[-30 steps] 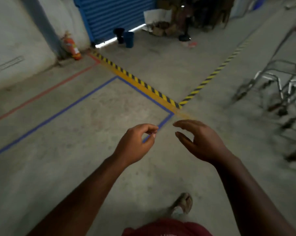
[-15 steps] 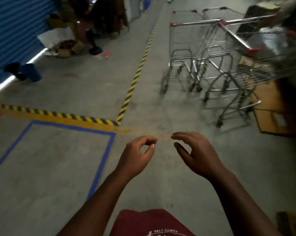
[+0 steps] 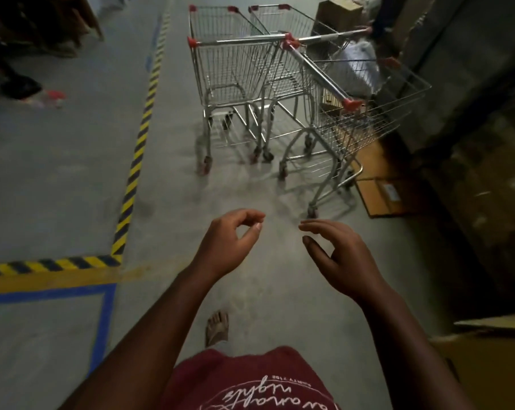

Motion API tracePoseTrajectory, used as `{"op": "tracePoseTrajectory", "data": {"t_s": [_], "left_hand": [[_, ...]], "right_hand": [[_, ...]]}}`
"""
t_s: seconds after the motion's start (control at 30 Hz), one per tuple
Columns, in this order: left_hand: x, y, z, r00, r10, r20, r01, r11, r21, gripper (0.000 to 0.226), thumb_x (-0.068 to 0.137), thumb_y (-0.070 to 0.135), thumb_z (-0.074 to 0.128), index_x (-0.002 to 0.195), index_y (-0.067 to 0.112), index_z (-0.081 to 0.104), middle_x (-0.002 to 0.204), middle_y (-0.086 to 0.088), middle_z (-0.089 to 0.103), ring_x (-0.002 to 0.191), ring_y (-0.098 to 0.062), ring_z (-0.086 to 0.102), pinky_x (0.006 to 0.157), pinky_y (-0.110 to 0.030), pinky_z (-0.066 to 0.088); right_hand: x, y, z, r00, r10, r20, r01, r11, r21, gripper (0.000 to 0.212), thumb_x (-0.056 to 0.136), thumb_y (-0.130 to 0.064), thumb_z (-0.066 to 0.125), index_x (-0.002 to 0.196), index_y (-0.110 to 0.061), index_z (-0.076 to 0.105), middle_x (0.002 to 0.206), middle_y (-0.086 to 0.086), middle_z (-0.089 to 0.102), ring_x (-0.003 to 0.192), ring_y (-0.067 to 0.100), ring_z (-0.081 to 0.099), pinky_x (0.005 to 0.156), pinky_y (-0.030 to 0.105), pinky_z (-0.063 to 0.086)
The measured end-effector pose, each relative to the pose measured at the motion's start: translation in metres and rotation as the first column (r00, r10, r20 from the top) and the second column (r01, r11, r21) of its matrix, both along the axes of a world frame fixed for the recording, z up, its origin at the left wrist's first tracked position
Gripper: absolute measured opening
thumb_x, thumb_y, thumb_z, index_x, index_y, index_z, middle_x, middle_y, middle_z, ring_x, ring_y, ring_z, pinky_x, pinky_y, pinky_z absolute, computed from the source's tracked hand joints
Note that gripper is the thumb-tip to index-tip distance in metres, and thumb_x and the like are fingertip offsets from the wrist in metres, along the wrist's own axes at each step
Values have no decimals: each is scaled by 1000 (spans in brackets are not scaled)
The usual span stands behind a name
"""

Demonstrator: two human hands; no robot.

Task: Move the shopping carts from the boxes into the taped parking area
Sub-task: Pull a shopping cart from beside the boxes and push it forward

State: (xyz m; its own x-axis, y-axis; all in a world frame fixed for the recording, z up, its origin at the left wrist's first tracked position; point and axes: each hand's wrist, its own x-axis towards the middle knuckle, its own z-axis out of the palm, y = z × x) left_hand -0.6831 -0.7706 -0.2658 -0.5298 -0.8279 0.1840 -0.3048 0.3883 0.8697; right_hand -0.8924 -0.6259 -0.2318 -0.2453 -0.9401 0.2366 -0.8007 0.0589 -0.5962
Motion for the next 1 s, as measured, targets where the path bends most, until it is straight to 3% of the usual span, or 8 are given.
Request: {"op": "tracePoseTrajectory", "data": {"t_s": [0.17, 0.33, 0.53, 0.7, 0.9, 1.0], "left_hand": [[-47, -91, 19, 996, -75, 48, 75, 997, 0, 20, 94, 26, 68, 111, 25, 77, 104, 14, 76, 99, 4, 68, 95, -26, 54], [-120, -149, 23, 983, -172, 58, 172, 985, 3, 20, 94, 26, 68, 112, 23, 77, 105, 13, 75, 101, 1, 69, 96, -31, 55], [-245, -199, 12, 976, -203, 81, 206, 978, -34, 20, 95, 21, 70, 114, 25, 76, 111, 14, 73, 108, 1, 65, 96, -26, 52], [-366, -230, 13, 973, -208, 99, 211, 977, -19, 21, 95, 22, 71, 116, 25, 76, 114, 16, 72, 110, 1, 65, 99, -25, 51], [-495, -253, 32, 981, -185, 65, 187, 982, -21, 22, 93, 13, 71, 111, 25, 77, 115, 10, 74, 110, -1, 67, 97, -22, 50], [-547, -269, 35, 979, -191, 63, 192, 981, -8, 23, 93, 12, 71, 112, 23, 77, 119, 7, 74, 113, -3, 67, 103, -26, 50]], "right_hand": [[-44, -74, 11, 990, -105, 94, 108, 994, -23, 24, 99, -27, 68, 123, -25, 74, 127, -15, 71, 118, 3, 63, 97, 39, 54], [-99, -125, 0, 952, -209, 222, 223, 974, -38, 21, 100, -25, 69, 120, -26, 75, 118, -14, 73, 107, 8, 68, 91, 44, 57], [-190, -183, 0, 930, -199, 309, 230, 971, -67, 21, 100, -22, 67, 120, -24, 75, 118, -19, 71, 114, -1, 65, 96, 33, 56], [-306, -215, 17, 844, -199, 498, 240, 971, -19, 22, 102, -25, 67, 122, -28, 74, 120, -17, 73, 115, 4, 68, 100, 42, 57], [-436, -250, 60, 854, -185, 487, 213, 977, -1, 24, 99, -32, 71, 123, -33, 72, 119, -16, 72, 112, 4, 68, 99, 40, 56], [-488, -272, 62, 841, -217, 495, 237, 971, 22, 26, 100, -18, 69, 124, -28, 72, 119, -15, 73, 111, 4, 69, 99, 39, 58]]}}
